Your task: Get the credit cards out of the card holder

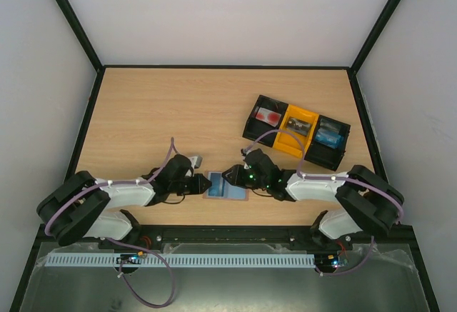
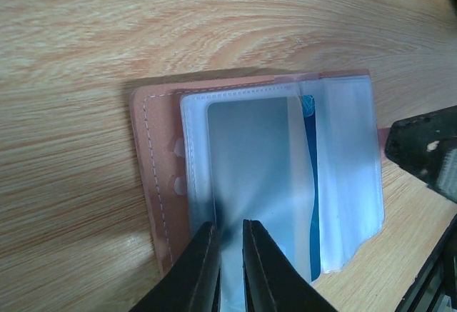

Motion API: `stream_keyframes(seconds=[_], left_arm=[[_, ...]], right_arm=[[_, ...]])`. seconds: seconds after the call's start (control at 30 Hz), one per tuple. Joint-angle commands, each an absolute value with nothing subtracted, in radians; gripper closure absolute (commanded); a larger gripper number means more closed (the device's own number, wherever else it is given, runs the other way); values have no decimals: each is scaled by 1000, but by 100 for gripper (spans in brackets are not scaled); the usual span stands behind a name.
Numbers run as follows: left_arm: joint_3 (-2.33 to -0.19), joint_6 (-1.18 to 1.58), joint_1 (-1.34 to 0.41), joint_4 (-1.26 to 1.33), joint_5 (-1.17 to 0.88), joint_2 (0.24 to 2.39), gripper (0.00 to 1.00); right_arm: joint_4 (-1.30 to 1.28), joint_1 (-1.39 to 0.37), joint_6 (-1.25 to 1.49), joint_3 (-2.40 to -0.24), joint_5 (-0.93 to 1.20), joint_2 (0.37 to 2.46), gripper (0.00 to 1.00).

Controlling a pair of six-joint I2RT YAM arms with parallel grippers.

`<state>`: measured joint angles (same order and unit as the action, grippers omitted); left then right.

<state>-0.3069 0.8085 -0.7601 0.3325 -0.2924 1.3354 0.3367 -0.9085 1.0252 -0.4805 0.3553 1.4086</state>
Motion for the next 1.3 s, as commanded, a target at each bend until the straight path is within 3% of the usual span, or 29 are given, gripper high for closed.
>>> stream_keyframes(seconds=[0.0, 0.43, 1.13, 1.27], left_arm=[[-279, 804, -756, 319, -305, 1340, 86], [-259, 810, -756, 326, -305, 1321, 86], [-251, 807, -756, 332, -307, 1324, 87], [-250, 807, -756, 332, -306, 1324, 87]], right_arm=[[424, -914, 1046, -455, 331, 1444, 76], [504, -914, 1047, -431, 334, 1552, 90], [640, -915, 1081, -397, 391, 1622, 91], [663, -915, 1084, -396, 406, 1634, 95]])
